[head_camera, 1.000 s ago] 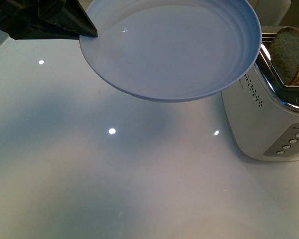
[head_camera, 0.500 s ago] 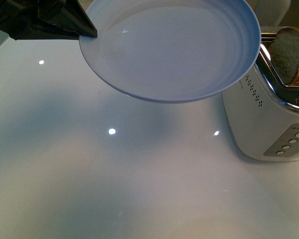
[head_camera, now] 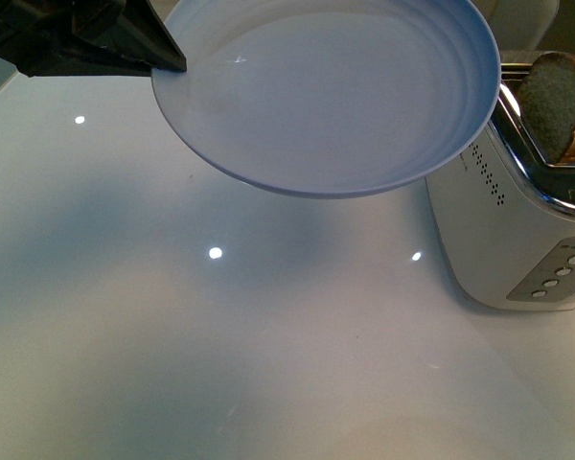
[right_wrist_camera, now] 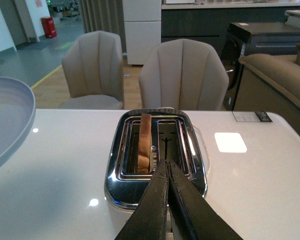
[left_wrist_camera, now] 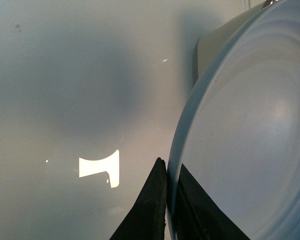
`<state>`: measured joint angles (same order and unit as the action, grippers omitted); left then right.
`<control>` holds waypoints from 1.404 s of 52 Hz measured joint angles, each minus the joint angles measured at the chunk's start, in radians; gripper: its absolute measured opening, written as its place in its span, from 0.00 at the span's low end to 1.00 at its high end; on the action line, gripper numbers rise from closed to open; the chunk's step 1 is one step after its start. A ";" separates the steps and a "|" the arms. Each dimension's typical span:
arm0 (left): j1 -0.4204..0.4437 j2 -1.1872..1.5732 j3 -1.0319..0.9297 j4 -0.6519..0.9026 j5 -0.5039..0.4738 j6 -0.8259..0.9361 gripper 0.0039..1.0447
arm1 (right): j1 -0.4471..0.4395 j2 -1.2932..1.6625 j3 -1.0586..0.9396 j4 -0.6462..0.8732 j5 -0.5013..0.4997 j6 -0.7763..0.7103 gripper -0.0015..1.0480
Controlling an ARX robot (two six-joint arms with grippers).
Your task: Left arm holds plate, right arm toasts bread
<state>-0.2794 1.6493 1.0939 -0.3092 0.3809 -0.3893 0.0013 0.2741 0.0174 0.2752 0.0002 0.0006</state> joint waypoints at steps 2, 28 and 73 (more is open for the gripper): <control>0.000 0.000 0.000 0.000 0.000 0.000 0.02 | 0.000 -0.013 0.000 -0.013 0.000 0.000 0.02; 0.000 0.000 -0.002 0.002 -0.002 0.000 0.02 | 0.000 -0.259 0.000 -0.268 0.000 0.000 0.02; 0.117 -0.002 -0.088 0.016 0.027 0.069 0.02 | 0.000 -0.268 0.000 -0.274 0.000 0.000 0.91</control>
<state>-0.1619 1.6474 1.0061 -0.2932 0.4080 -0.3202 0.0013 0.0063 0.0174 0.0017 0.0002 0.0006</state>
